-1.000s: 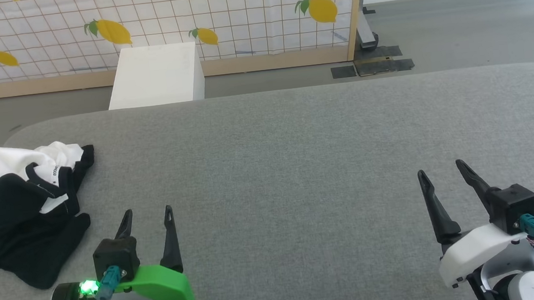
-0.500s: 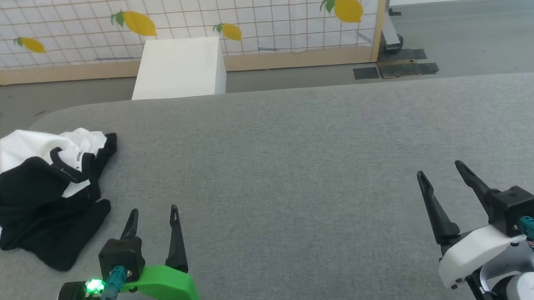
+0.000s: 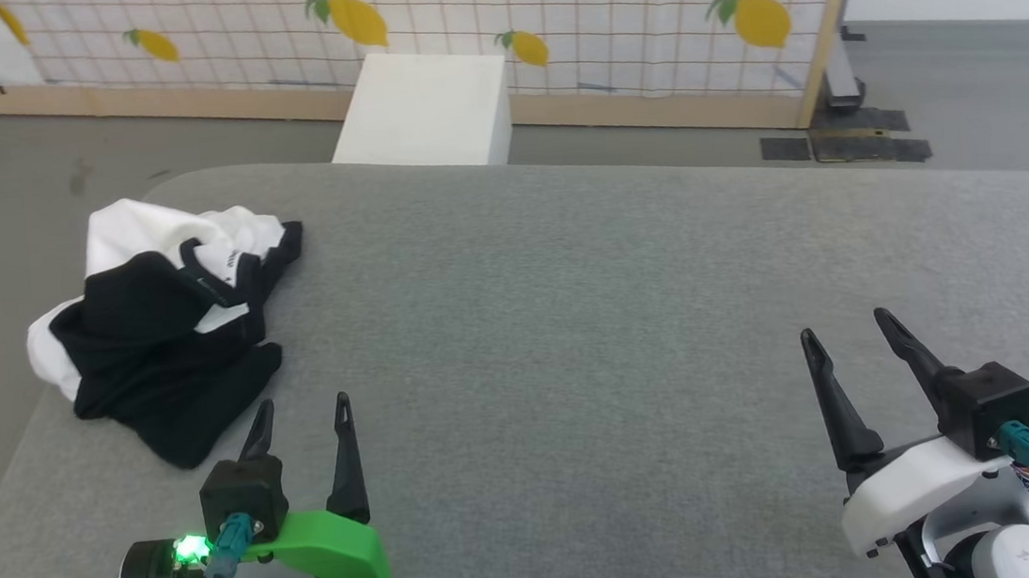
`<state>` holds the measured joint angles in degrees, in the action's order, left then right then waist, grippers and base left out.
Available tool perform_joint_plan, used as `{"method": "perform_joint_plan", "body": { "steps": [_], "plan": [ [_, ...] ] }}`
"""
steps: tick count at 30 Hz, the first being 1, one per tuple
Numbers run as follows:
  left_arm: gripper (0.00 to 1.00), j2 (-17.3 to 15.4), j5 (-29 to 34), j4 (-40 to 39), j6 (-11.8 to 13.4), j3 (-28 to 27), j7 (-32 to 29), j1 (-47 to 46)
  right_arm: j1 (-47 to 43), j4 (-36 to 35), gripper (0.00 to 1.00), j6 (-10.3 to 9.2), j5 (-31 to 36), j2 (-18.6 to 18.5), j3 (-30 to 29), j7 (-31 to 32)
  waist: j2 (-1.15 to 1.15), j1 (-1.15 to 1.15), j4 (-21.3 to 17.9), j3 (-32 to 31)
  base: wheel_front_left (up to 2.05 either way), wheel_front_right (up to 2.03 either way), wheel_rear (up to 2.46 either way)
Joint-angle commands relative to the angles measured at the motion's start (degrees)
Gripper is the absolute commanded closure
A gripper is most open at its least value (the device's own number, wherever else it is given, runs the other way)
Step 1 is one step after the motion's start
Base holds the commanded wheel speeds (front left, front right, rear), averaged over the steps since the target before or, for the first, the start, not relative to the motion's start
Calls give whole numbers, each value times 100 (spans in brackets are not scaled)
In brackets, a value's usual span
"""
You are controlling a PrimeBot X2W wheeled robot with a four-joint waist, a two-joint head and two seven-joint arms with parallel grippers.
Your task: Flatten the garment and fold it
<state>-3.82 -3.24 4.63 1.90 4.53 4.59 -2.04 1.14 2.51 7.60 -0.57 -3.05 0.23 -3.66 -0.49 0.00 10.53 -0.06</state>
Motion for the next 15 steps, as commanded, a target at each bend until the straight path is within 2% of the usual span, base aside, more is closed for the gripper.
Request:
{"method": "perform_joint_plan", "body": {
  "steps": [1,15],
  "plan": [
    [0,-53,-97,30,41,31,60,-112,69,30,0,-4,-31,6,17,-76,15,0,183,-8,0,0,0],
    [0,-84,-210,128,177,171,224,-155,89,126,0,-6,-37,8,-4,-196,21,0,781,-1,-7,-7,-7]
  ]
}}
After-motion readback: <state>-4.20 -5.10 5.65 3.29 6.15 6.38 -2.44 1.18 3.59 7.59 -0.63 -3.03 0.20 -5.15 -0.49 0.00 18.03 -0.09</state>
